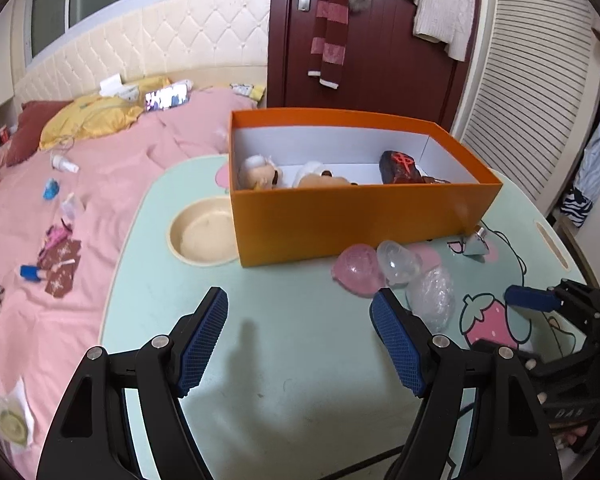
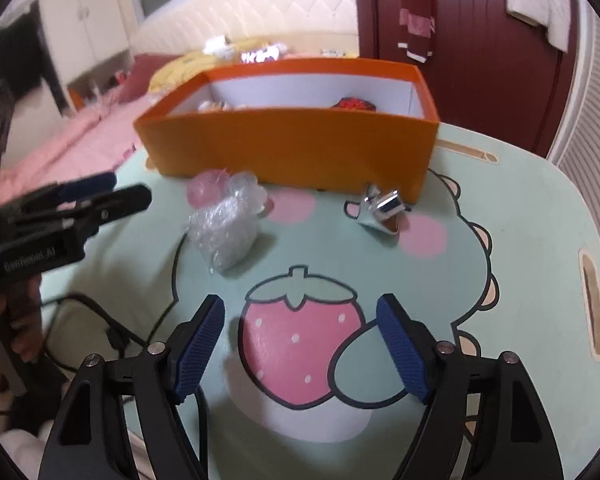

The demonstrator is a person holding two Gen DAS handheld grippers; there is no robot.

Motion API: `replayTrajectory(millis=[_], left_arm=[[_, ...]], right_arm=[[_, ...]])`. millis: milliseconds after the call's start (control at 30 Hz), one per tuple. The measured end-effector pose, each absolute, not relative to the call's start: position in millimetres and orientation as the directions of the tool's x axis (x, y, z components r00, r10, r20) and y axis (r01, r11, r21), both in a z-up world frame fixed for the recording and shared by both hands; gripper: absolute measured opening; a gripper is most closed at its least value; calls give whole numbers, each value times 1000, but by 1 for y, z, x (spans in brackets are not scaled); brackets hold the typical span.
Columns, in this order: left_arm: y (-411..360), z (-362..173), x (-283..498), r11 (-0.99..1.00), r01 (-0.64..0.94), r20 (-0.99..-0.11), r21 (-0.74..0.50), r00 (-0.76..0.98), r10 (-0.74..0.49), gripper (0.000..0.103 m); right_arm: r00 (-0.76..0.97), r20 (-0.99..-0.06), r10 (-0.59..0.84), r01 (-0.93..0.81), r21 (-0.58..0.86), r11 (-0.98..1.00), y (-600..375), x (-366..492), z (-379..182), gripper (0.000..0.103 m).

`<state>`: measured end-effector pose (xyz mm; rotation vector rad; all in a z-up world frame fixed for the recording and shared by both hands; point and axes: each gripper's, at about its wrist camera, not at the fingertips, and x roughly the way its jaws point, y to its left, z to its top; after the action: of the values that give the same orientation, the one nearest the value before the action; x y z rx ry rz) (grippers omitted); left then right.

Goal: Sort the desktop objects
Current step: 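Pull both tools back and move the left tool toward the pink heart piece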

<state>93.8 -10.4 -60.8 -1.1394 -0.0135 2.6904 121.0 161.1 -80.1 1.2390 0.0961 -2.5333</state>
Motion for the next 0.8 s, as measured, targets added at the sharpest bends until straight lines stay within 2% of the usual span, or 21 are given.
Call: replayTrajectory(millis=[33,167,333,467,700,800], left_arm=[[-11,-63,93,-976,-195,-715,-100,-668,206,75],[-10,-77,88,-977,-185,-762,-101,-617,196,77],[-5,-85,85,-977,-201,-785,-71,-593,179,86],[6,-89,84,-976,-216,-798,4,-589,127,91],[6,-87,80,-978,-208,-804,3,-582,121,97],[0,-83,82,-974,-218,-793,-62,-582,181,97]], right_arm=[[-579,-780,-238,309,61,-949,159,121,-82,90],[-586,-789,-186,295,7,-956,153,119,-89,102],[-592,-786,-177,284,2,-959,156,119,-91,103],[-598,-781,-180,284,3,-959,161,121,-97,103],[-595,-781,-188,296,4,-955,165,122,-98,103],[-596,-782,-185,297,0,-955,165,121,-98,103]])
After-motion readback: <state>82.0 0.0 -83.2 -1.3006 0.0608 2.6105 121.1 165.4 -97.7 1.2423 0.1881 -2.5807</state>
